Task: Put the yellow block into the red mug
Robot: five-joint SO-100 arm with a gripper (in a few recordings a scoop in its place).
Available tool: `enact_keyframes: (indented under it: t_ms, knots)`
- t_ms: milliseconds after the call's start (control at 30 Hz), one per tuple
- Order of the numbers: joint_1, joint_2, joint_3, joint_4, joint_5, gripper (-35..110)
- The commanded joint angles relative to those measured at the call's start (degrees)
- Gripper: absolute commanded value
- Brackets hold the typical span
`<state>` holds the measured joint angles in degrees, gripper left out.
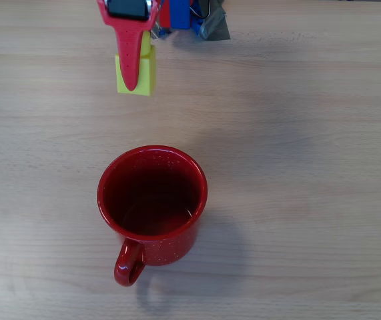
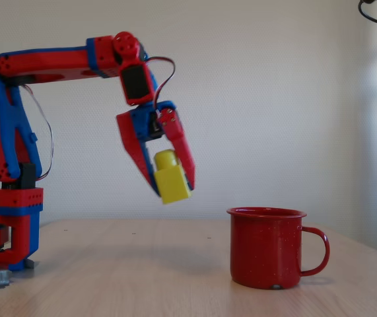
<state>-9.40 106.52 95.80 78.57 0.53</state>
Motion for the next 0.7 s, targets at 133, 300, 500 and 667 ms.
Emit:
enact_keyframes:
  t_ms: [133,300,500,667]
  knots:
    - [1.76,-9.4,-25.14,7.91,-5.19,0]
    - [2.2,-16.88,-37.53,9.4,-6.94,0]
    - [3.52,-25.93,-50.54,11.43,-8.79,0]
    - [5.1,-32.34,-58.36,11.6,-10.02,0]
